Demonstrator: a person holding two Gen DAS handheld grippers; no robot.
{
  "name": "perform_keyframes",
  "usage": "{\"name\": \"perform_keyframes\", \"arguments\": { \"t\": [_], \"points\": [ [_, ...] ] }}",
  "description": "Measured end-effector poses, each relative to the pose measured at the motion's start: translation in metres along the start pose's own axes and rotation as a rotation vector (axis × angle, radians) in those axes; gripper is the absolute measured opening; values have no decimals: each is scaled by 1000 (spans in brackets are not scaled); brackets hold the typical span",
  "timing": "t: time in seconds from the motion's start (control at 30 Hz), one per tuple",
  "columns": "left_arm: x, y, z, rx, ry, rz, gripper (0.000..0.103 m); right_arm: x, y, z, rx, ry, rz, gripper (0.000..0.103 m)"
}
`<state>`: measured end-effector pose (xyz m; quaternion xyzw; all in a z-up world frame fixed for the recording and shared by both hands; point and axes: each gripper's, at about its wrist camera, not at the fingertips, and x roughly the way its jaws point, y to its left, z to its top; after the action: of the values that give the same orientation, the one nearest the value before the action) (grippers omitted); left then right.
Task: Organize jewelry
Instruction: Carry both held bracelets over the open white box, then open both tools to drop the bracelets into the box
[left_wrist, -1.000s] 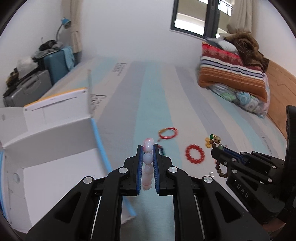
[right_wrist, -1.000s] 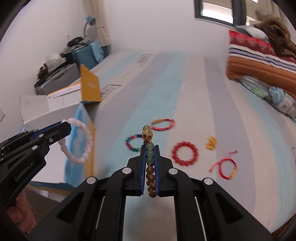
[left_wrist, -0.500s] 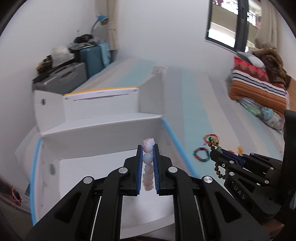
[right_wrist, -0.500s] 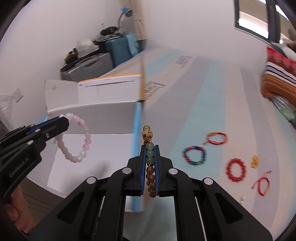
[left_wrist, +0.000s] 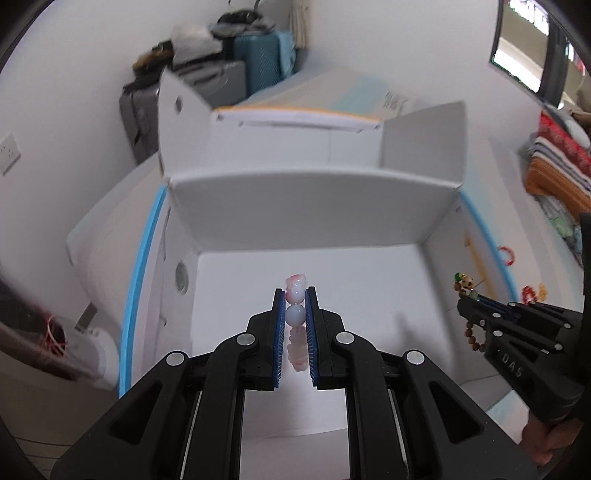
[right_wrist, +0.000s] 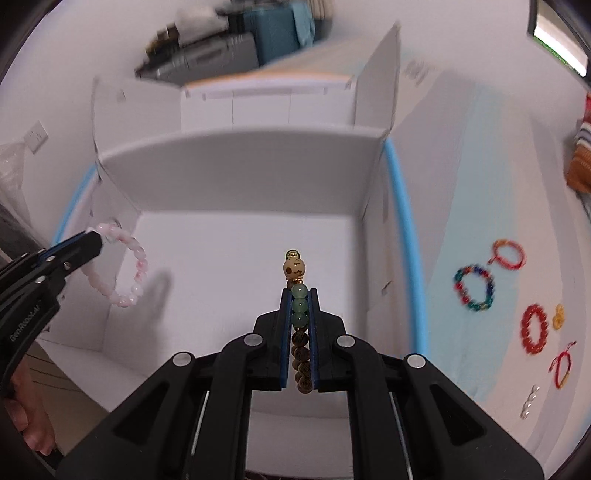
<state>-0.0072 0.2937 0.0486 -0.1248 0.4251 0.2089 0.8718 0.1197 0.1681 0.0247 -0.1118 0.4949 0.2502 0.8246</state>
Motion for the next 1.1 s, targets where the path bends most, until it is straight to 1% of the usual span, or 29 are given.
{"name": "perform_keyframes", "arguments": {
  "t": [0.07,0.2,0.37,0.43,0.47,0.5,0.53,0.57,0.6,0.63,0.67,0.7,0.73,0.8,0.87,0.93,0.97,1.03,1.1],
  "points": [
    [9,6,-4,-3,27,3,10,11,1,0,10,40,2,7],
    [22,12,-14,3,65,8,10,24,4,-1,11,84,-9,7],
    [31,14,-20,13,91,6,10,31,2,-3,27,103,-1,9],
    [32,15,-21,17,96,12,14,31,0,-4,40,98,-4,10],
    [32,15,-21,20,95,15,14,30,0,-4,45,93,2,17],
    [31,15,-22,21,92,17,14,28,-1,-4,47,86,6,27],
    [31,15,-22,22,92,18,18,24,-1,-4,48,72,13,47],
    [30,15,-22,23,88,20,23,20,-1,-5,46,58,25,52],
    [28,14,-23,21,77,17,37,13,1,-6,38,39,21,54],
    [25,14,-23,20,64,16,49,7,2,-7,31,18,15,56],
    [21,13,-24,21,49,14,52,1,2,-7,26,3,14,64],
    [18,12,-24,23,41,12,56,-8,2,-8,19,-28,10,68],
    [14,10,-24,27,31,6,64,-15,2,-8,14,-48,2,71],
    [9,5,-24,33,11,-6,72,-29,-2,-8,16,-86,-17,73],
    [0,-1,-24,47,-9,-5,80,-47,-10,-10,22,-130,-22,82],
    [-6,-7,-23,59,-34,-12,89,-64,-18,-15,31,-179,-46,87],
    [-11,-12,-23,64,-46,-17,91,-68,-19,-14,33,-191,-52,90],
    [-18,-22,-23,73,-60,-31,97,-78,-27,-14,38,-226,-70,93],
    [-24,-34,-22,88,-69,-39,97,-90,-38,-17,48,-250,-90,95]
  ]
}}
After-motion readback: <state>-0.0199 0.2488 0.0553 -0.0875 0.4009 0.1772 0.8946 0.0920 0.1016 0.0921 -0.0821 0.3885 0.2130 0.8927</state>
